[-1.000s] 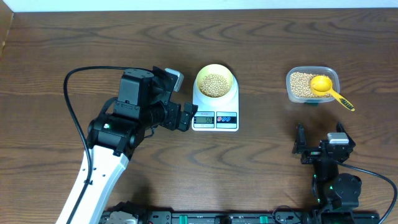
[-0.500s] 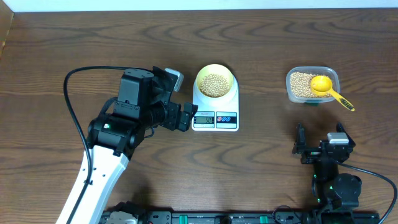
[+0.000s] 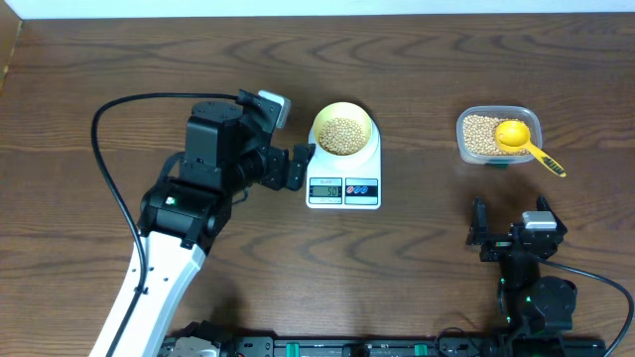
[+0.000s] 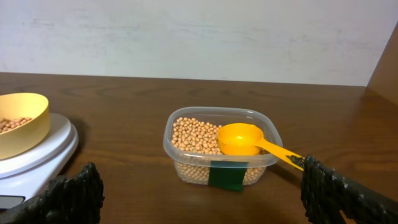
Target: Scoop item into bowl and weigh 50g on scale
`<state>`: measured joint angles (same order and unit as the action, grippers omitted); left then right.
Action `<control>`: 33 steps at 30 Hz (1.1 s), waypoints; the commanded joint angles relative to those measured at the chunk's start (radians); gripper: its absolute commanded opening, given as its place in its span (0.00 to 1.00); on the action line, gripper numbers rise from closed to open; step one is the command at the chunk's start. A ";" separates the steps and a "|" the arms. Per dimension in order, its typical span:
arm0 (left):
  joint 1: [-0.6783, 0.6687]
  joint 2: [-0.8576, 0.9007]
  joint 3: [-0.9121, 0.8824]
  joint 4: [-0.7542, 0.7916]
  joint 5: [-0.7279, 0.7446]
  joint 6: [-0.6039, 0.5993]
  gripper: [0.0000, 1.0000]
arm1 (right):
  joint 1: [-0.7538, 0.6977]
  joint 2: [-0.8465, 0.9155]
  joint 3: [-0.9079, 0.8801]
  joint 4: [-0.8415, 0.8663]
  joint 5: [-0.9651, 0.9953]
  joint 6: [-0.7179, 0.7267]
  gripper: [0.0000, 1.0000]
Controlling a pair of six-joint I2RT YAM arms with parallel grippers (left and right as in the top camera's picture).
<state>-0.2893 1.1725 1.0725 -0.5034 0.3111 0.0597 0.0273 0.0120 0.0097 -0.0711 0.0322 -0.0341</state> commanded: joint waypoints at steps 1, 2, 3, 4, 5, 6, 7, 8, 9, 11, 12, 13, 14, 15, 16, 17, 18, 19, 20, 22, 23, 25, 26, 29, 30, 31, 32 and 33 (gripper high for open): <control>0.033 0.000 -0.002 0.035 -0.044 0.016 0.99 | -0.008 -0.006 -0.004 -0.002 -0.006 -0.008 0.99; 0.045 -0.003 -0.002 0.039 -0.044 0.018 0.99 | -0.008 -0.006 -0.004 -0.002 -0.006 -0.008 0.99; 0.063 -0.006 -0.002 0.040 -0.044 0.018 0.99 | -0.008 -0.006 -0.004 -0.002 -0.006 -0.008 0.99; 0.080 -0.011 -0.002 0.040 -0.044 0.018 0.99 | -0.008 -0.006 -0.004 -0.002 -0.006 -0.008 0.99; 0.096 -0.016 -0.002 0.040 -0.044 0.018 0.99 | -0.008 -0.006 -0.004 -0.002 -0.006 -0.008 0.99; 0.122 -0.026 -0.002 0.039 -0.044 0.018 0.99 | -0.008 -0.006 -0.004 -0.002 -0.006 -0.008 0.99; 0.140 -0.034 -0.003 0.039 -0.044 0.018 0.99 | -0.008 -0.006 -0.004 -0.002 -0.006 -0.008 0.99; 0.153 -0.040 -0.005 0.038 -0.044 0.018 0.99 | -0.008 -0.006 -0.004 -0.002 -0.006 -0.008 0.99; 0.175 -0.054 -0.010 0.038 -0.044 0.018 0.99 | -0.008 -0.006 -0.004 -0.002 -0.006 -0.008 0.99; 0.207 -0.078 -0.020 0.038 -0.044 0.018 0.99 | -0.008 -0.006 -0.004 -0.002 -0.006 -0.008 0.99; 0.222 -0.092 -0.027 0.037 -0.044 0.018 0.99 | -0.008 -0.006 -0.004 -0.002 -0.006 -0.008 0.99; 0.234 -0.103 -0.031 0.037 -0.045 0.018 0.99 | -0.008 -0.006 -0.004 -0.002 -0.006 -0.008 0.99; 0.253 -0.126 -0.041 0.037 -0.047 0.018 0.99 | -0.008 -0.006 -0.004 -0.002 -0.006 -0.008 0.99; 0.269 -0.154 -0.051 0.038 -0.066 0.018 0.99 | -0.008 -0.006 -0.004 -0.002 -0.006 -0.008 0.99; 0.275 -0.175 -0.058 0.039 -0.089 0.018 0.99 | -0.008 -0.006 -0.004 -0.002 -0.006 -0.008 0.99; 0.278 -0.191 -0.064 0.039 -0.106 0.018 0.99 | -0.008 -0.006 -0.004 -0.002 -0.006 -0.008 0.99; 0.278 -0.208 -0.070 0.038 -0.121 0.018 0.99 | -0.008 -0.006 -0.004 -0.002 -0.006 -0.008 0.99; 0.278 -0.227 -0.079 0.039 -0.131 0.018 0.99 | -0.008 -0.006 -0.004 -0.002 -0.006 -0.008 0.99; 0.278 -0.249 -0.090 0.041 -0.137 0.018 0.99 | -0.008 -0.006 -0.004 -0.002 -0.006 -0.008 0.99; 0.278 -0.301 -0.122 0.050 -0.137 0.018 0.99 | -0.008 -0.006 -0.004 -0.002 -0.006 -0.008 0.99; 0.278 -0.319 -0.132 0.052 -0.137 0.018 0.99 | -0.008 -0.006 -0.004 -0.002 -0.006 -0.008 0.99; 0.278 -0.371 -0.167 0.064 -0.140 0.018 0.99 | -0.008 -0.006 -0.004 -0.002 -0.006 -0.008 0.99; 0.278 -0.410 -0.196 0.071 -0.141 0.018 0.99 | -0.008 -0.006 -0.004 -0.002 -0.006 -0.008 0.99; 0.278 -0.488 -0.249 0.080 -0.142 0.018 0.99 | -0.008 -0.006 -0.004 -0.002 -0.006 -0.008 0.99; 0.278 -0.518 -0.270 0.085 -0.142 0.018 0.99 | -0.008 -0.006 -0.004 -0.002 -0.006 -0.008 0.99; 0.278 -0.551 -0.293 0.093 -0.144 0.018 0.99 | -0.008 -0.006 -0.004 -0.002 -0.005 -0.008 0.99; 0.278 -0.601 -0.328 0.109 -0.144 0.018 0.99 | -0.008 -0.006 -0.004 -0.002 -0.006 -0.008 0.99; 0.278 -0.632 -0.349 0.120 -0.144 0.018 0.99 | -0.008 -0.006 -0.004 -0.002 -0.006 -0.008 0.99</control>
<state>-0.0154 0.6167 0.7715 -0.4015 0.1795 0.0608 0.0273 0.0120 0.0097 -0.0708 0.0322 -0.0341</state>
